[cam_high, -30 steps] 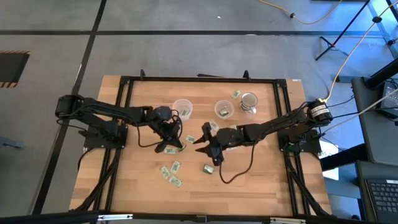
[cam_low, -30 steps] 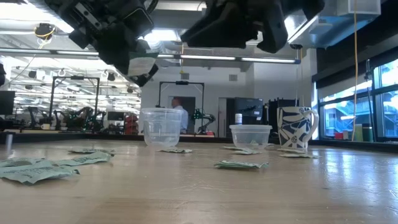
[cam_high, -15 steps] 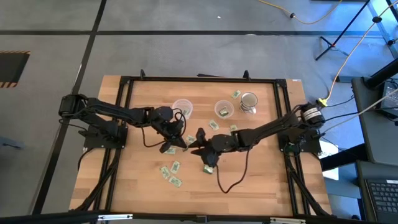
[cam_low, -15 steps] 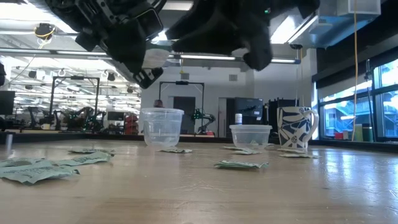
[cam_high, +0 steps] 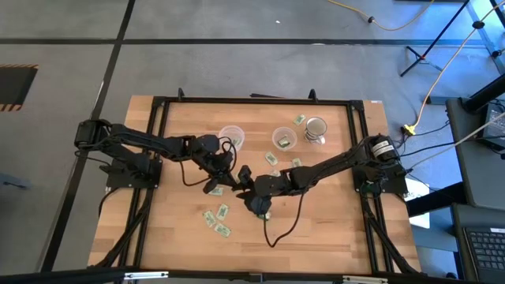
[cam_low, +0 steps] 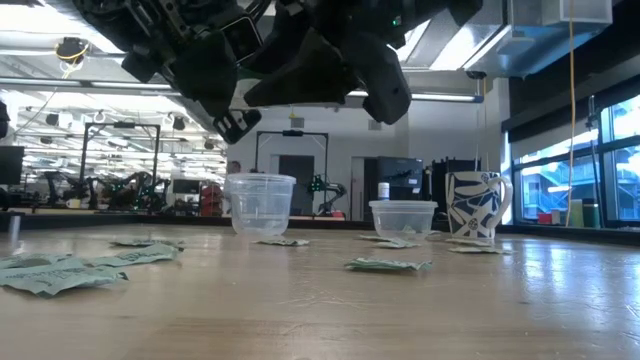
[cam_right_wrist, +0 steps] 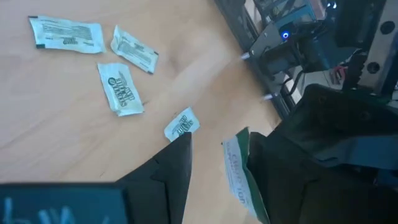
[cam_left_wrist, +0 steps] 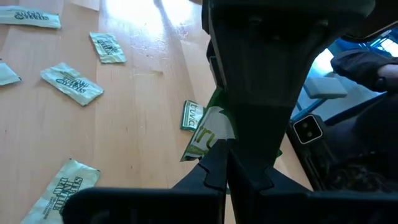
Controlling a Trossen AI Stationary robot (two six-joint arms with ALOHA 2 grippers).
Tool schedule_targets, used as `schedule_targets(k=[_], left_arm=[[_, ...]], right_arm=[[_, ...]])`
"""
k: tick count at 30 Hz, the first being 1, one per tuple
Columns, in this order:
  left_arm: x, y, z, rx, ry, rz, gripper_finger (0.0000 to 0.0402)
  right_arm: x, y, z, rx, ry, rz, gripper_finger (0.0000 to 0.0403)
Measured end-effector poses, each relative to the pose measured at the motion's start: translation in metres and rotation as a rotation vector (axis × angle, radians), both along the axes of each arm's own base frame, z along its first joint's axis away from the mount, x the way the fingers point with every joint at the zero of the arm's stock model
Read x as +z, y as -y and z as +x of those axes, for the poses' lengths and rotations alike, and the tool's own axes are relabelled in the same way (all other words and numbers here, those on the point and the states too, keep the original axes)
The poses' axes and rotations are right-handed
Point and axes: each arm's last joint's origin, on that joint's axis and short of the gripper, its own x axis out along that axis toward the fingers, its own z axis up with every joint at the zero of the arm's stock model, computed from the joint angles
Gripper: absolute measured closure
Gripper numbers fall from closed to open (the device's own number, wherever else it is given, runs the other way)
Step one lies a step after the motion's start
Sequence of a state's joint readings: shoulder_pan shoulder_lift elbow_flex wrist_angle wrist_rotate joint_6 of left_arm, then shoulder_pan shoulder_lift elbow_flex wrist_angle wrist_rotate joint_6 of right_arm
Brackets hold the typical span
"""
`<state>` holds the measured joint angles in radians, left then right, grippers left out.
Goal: Pick and place Stevia / Truvia into bins
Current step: Put the green truvia packet into the small transparent container
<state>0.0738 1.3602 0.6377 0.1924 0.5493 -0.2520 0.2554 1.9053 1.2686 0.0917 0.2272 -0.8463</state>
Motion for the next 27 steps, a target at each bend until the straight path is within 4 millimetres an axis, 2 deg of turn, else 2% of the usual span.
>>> schedule_targets(k=[8, 21, 27], left_arm=[[0.0011, -0.0004, 0.0007, 0.006, 0.015, 0.005, 0.0400], [0.0012, -0.0002, 0.0007, 0.002, 0.017, 0.005, 0.0396], [0.0011, -0.0004, 0.0008, 0.009, 0.016, 0.010, 0.0395]], right_arm=[[0.0003, 0.0009, 0.0000, -0.043, 0.008, -0.021, 0.0250], [0.0007, 0.0017, 0.0002, -0.055, 0.011, -0.024, 0.0370], [0.0004, 0.0018, 0.0000, -0.055, 0.007, -0.026, 0.0396]])
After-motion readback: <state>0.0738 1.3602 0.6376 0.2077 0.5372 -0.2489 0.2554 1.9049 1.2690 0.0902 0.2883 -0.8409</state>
